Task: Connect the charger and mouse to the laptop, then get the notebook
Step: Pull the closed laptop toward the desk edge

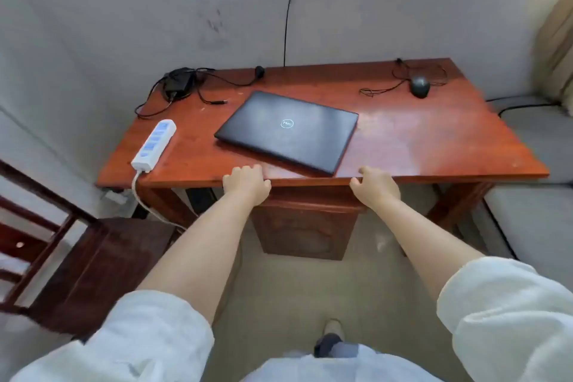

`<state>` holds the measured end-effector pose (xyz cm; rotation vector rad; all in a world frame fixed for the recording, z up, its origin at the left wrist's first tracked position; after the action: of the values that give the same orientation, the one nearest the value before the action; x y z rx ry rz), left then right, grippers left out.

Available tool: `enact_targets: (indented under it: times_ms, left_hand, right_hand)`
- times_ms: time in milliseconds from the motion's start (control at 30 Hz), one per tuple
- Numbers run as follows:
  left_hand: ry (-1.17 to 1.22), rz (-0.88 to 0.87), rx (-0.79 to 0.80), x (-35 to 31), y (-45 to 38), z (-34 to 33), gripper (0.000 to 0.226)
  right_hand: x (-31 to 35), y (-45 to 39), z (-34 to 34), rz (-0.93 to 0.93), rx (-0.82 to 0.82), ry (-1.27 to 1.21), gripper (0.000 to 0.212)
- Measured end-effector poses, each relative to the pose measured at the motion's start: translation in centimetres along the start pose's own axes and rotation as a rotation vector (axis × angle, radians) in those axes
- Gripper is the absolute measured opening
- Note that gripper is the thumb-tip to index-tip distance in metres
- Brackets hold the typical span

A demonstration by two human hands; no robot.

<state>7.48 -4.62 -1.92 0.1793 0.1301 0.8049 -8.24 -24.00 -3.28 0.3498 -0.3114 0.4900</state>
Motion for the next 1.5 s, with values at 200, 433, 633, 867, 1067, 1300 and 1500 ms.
enact_targets:
  times_ms: [200,433,633,867,1067,1300,1500]
  left_hand:
    - [0.039,0.022,0.059,2.8,-10.7,-0.3,0.036]
    - [0.095,0.061,0.027,9.6,-23.4,-0.6,0.04]
    - [0.222,0.121,0.065,13.8,-31.4,-2.3,0.068]
    - [0.517,0.399,0.059,14.1,-33.9,-3.2,0.082]
    - [0.644,0.54,0.122,14.8,-32.3,-4.0,0.081]
    - [0.648,0.65,0.114,13.0,-29.5,-5.2,0.081]
    - [0.634,0.685,0.124,11.5,-28.9,-5.5,0.082]
  right_hand:
    - [5.0,-10.5,-1.9,-0.045,0.074,0.0,0.03]
    - [5.4,-19.4,-4.9,-0.347,0.081,-0.017,0.051]
    - [6.0,-21.8,-6.9,-0.598,-0.034,-0.22,0.073]
    - [5.5,-21.7,-7.2,-0.798,-0.188,-0.485,0.062]
    - [5.9,-24.7,-5.7,-0.743,-0.197,-0.448,0.061]
    - [6.0,-28.5,-4.2,-0.599,-0.12,-0.371,0.059]
    - [4.8,-29.6,-4.0,-0.546,-0.108,-0.316,0.059]
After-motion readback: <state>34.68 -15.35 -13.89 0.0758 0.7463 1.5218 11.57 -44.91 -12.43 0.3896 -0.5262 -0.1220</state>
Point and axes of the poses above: each hand's wrist, its own y-axis away from the middle knuckle, its own z-axis out of the back of the hand, x = y × z, the point moved 9 cm from there along -y, towards the middle knuckle, and after that the axes turned 12 degrees about -z, right-handed, at the moved point
